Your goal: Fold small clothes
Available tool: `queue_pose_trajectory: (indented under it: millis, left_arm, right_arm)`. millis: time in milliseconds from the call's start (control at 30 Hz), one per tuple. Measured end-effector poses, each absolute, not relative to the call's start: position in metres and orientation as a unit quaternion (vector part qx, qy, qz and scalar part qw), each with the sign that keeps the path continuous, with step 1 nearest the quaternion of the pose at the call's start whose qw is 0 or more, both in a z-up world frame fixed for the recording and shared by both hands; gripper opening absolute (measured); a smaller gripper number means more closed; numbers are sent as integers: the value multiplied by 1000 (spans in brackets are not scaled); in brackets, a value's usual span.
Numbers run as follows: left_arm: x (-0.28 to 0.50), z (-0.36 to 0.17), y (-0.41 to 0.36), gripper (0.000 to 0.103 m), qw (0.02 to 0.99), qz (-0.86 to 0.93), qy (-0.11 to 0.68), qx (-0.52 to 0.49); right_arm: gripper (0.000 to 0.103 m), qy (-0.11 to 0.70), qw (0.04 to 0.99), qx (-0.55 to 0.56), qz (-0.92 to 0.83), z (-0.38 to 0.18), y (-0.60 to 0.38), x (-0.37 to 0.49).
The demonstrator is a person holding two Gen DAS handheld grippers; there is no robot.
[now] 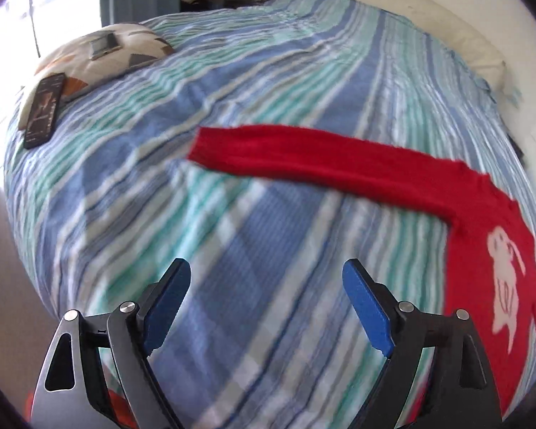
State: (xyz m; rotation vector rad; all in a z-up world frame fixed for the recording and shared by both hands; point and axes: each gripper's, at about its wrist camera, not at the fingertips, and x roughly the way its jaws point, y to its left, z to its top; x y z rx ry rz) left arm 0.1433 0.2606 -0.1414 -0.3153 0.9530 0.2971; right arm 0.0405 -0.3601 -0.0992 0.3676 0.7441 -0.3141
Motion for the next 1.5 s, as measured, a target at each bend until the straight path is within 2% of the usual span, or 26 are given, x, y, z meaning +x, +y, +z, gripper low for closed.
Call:
queue_pose_trajectory:
  millis: [133, 267, 400, 1500]
  left_arm:
    - [142, -166, 206, 88, 864, 89, 481, -120]
    - [153, -185, 188, 90, 860, 81, 495, -98]
    - [155, -203, 198, 102, 859, 80, 498, -90]
    - [143, -209, 193, 103, 873, 78, 477, -69]
  right_arm:
    - [74, 354, 906, 175, -151, -97, -359, 37]
    - [76, 351, 908, 170, -152, -95, -359, 34]
    - [78, 350, 906, 177, -159, -96, -363, 32]
    - [78, 365, 901, 174, -159, -102, -362, 41]
